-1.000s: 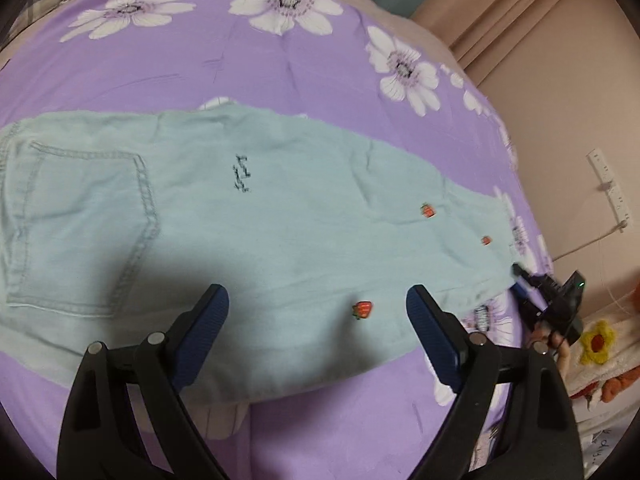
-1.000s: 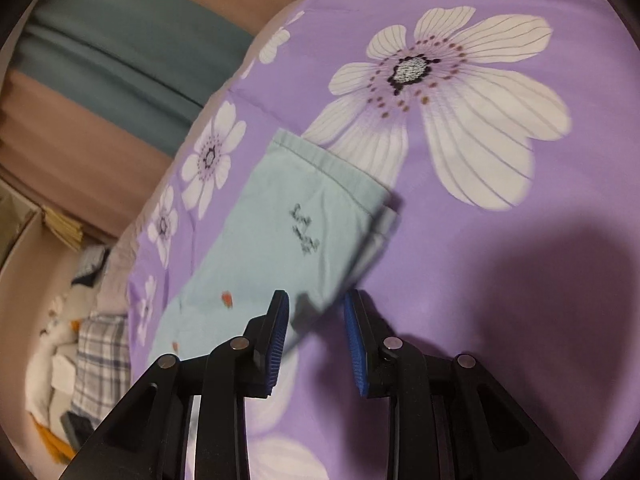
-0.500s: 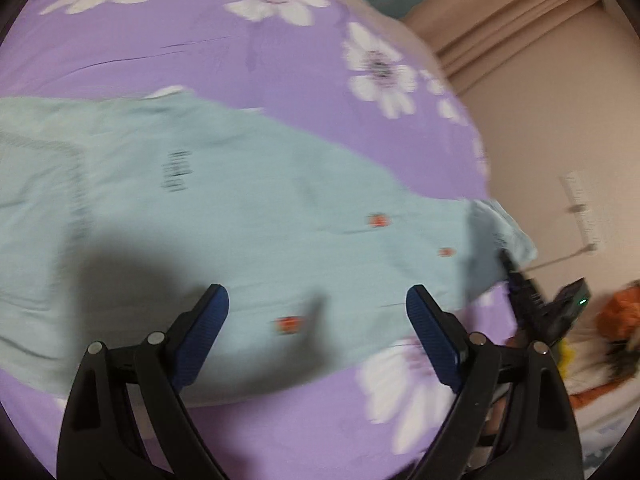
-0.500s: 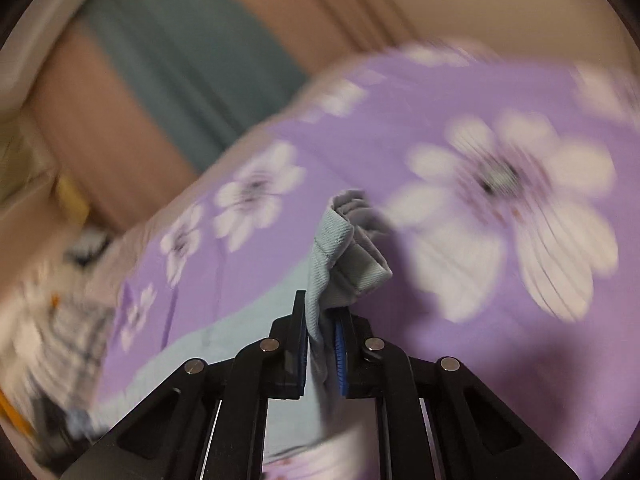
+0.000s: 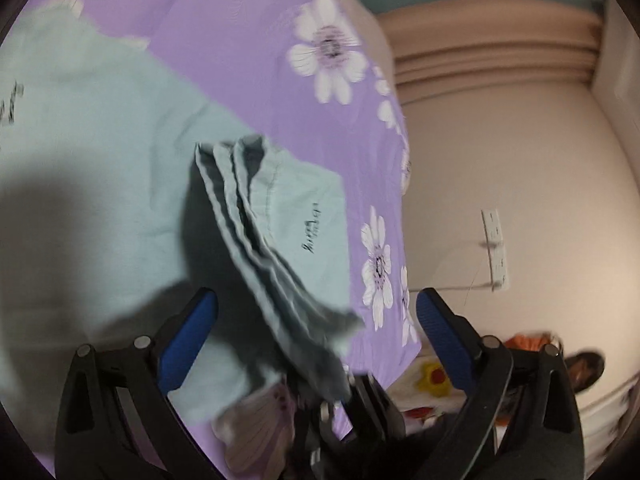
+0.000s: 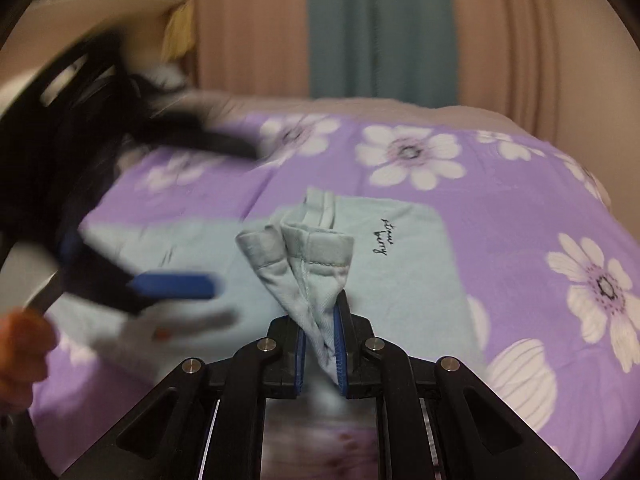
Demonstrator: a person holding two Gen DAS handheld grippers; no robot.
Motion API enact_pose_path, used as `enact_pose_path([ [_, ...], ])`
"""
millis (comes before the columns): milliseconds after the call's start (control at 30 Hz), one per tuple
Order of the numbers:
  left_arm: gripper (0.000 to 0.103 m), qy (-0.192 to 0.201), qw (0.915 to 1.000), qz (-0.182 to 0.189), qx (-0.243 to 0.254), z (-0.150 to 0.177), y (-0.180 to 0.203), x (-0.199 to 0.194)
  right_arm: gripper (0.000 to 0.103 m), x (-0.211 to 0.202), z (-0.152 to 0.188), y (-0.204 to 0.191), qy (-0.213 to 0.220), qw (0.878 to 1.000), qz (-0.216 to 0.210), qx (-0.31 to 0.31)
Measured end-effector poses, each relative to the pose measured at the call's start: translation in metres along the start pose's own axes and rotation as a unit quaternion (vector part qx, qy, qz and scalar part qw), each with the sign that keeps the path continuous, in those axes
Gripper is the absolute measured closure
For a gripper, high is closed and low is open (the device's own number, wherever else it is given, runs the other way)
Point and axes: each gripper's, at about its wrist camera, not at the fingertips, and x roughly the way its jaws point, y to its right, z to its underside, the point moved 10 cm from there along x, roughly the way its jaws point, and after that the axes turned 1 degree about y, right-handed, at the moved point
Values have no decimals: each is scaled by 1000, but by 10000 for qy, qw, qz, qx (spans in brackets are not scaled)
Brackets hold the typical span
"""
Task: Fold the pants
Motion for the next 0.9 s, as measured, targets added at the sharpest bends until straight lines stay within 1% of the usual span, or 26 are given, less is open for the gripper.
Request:
enact_pose_path([
  [33,25,-2,9999,21,-125,-3,-6,2,90,1,2,-7,-28,9999,-24,-147],
  [67,54,7,9998,58,-211,-6,-10,2,90,2,3,-13,-28,9995,-21,-299],
  [133,82,85,9998,-8,-166,-11,-14,-5,90,2,1,-23,18,9982,-6,-599],
  [200,83,261,9996,-132,-27,-16,-15,-19,90,5,0,-29,-8,9971,10,-758],
  [267,90,493,9981,-283,225,-20,-13,-38,90,8,-2,-35,-41,9964,-22,-851],
  [333,90,726,9950,-487,492,-24,-14,-57,90,8,-4,-46,-20,9953,-129,-955],
  [400,90,874,9928,-527,623,-27,-16,-73,90,10,-7,-58,6,9936,-204,-1115],
  [433,90,978,9909,-647,666,-29,-20,-82,90,12,-7,-66,-2,9928,-274,-1168],
  [500,90,1055,9892,-780,657,-30,-33,-94,90,14,-7,-80,-29,9912,-476,-1236],
  [567,89,918,9902,-912,526,-29,-53,-96,90,19,-5,-93,-82,9888,-580,-1369],
  [600,89,839,9896,-1072,469,-29,-63,-93,90,25,-1,-98,-182,9872,-607,-1465],
  [633,87,844,9856,-1411,400,-30,-77,-93,90,30,4,-102,-335,9854,-620,-1548],
  [667,85,860,9820,-1638,377,-32,-86,-95,85,38,11,-104,-550,9831,-595,-1641],
  [700,84,918,9801,-1725,352,-31,-92,-100,81,45,18,-106,-755,9805,-564,-1724],
  [733,83,1014,9788,-1754,304,-32,-95,-107,78,47,22,-108,-873,9787,-589,-1765],
  [767,82,1091,9779,-1764,272,-33,-97,-114,77,45,23,-109,-881,9785,-651,-1749],
  [800,81,1168,9764,-1799,257,-34,-99,-122,74,38,21,-110,-837,9787,-859,-1668],
  [833,76,1225,9751,-1828,259,-33,-98,-128,65,30,19,-111,-825,9778,-1146,-1551],
  [867,73,1285,9747,-1807,290,-33,-96,-135,62,21,16,-109,-845,9753,-1566,-1307],
  [900,72,1321,9746,-1776,336,-32,-91,-139,62,16,14,-105,-878,9736,-1782,-1128],
])
